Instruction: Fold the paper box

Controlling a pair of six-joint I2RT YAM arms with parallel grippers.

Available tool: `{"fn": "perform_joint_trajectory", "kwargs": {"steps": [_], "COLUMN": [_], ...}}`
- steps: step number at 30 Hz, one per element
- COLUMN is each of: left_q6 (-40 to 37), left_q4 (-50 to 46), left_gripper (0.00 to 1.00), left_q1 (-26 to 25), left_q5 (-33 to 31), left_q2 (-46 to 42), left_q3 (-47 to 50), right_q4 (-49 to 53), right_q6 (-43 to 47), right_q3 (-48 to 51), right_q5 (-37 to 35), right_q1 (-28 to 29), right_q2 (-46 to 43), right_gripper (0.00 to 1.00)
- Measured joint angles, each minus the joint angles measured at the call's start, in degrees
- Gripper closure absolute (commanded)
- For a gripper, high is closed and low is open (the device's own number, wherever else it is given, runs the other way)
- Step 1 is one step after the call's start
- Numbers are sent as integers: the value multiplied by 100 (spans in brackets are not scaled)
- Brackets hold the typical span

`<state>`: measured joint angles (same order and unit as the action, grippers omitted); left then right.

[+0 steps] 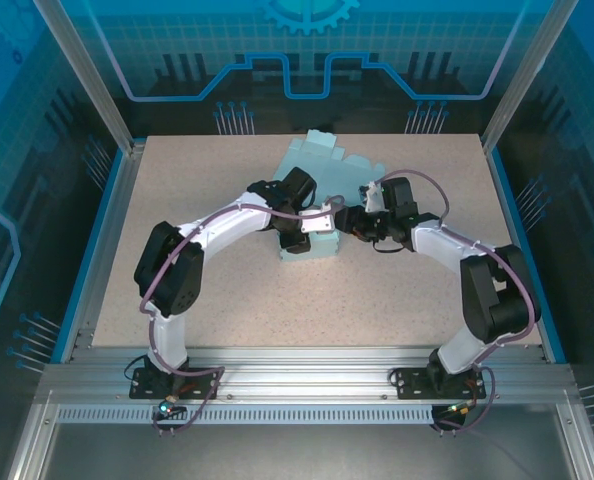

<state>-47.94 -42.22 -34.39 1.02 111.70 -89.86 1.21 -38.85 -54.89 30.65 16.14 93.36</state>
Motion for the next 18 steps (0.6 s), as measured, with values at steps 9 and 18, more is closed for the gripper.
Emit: {"fn": "perform_joint_trajectory", "kwargs": {"steps": [9, 18], "left_q6": [50, 157], "left_q4": [13, 13], "left_gripper": [50, 49], "left_q1": [44, 50], "left_q5": [26, 26], "left_q2": [7, 9], "left_q3": [0, 0], "right_q4": [-629, -1414], "right_q6": [-61, -199], "right_q3": [214, 533], "right_q5": [142, 184], "right_q1": [-46, -83], "right_q2": [118, 234], "right_gripper": [68, 72]}}
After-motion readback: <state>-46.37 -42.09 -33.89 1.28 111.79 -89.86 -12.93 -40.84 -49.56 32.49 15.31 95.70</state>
